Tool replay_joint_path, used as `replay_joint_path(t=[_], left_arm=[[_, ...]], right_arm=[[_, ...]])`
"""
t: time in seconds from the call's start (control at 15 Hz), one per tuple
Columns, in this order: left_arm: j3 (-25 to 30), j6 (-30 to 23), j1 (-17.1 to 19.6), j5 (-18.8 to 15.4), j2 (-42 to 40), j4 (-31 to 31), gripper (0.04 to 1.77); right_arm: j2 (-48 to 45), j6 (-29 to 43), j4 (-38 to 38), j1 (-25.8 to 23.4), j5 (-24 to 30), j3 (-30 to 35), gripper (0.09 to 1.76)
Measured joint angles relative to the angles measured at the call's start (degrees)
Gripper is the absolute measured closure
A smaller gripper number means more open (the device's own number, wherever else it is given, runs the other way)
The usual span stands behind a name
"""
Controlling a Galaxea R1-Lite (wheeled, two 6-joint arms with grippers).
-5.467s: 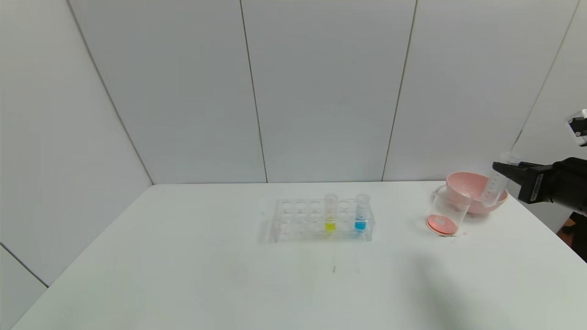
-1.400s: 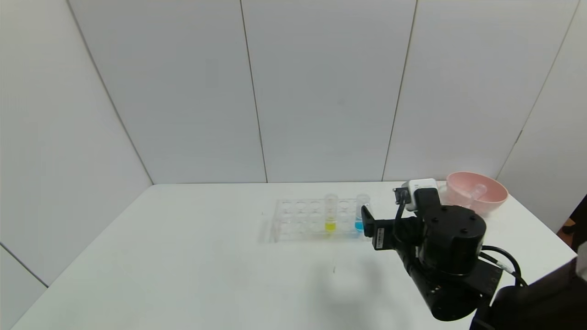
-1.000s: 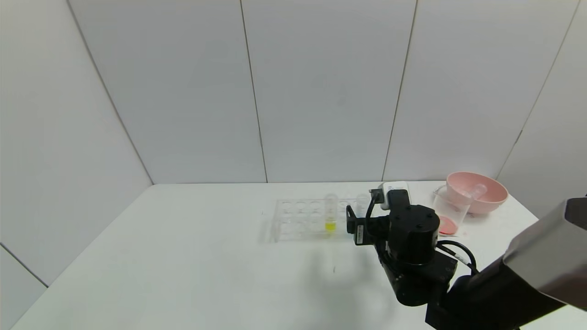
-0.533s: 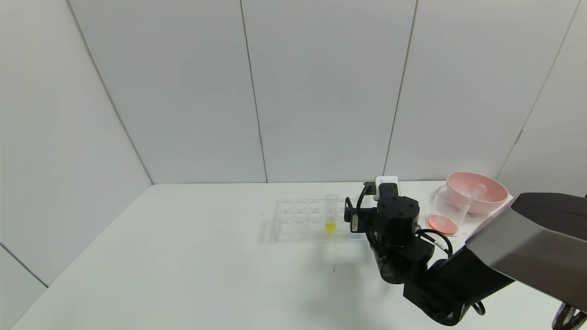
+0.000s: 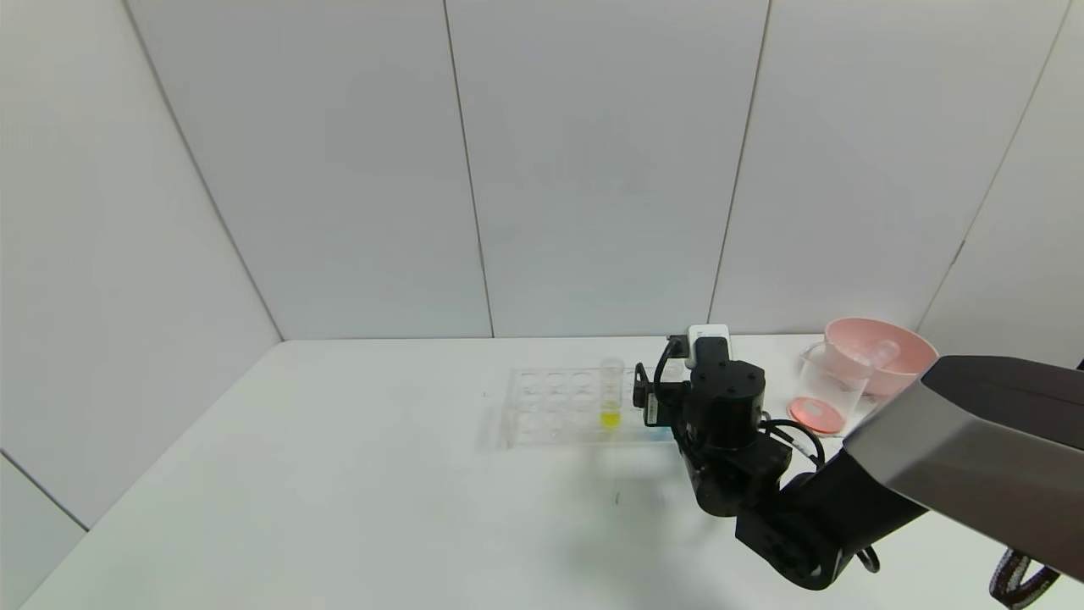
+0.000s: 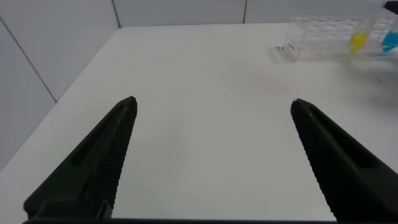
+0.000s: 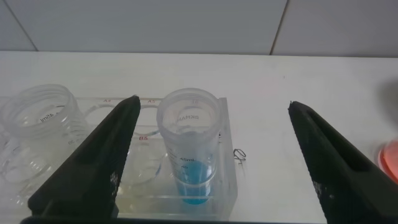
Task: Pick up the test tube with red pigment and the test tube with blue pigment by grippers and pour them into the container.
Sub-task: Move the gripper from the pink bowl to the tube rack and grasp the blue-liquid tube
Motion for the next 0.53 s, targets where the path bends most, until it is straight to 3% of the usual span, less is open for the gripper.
replay_joint_path(t=[0.4, 0.53], left_arm=[[0.0, 0.0, 0.0, 0.0, 0.0, 0.0, 0.05], [0.0, 0.0, 0.0, 0.0, 0.0, 0.0, 0.05]], right_arm=[[0.3, 0.0, -0.1, 0.0, -0.1, 0.4, 0.14], [0.3, 0.1, -0.3, 0.1, -0.1, 0.5, 0.43]])
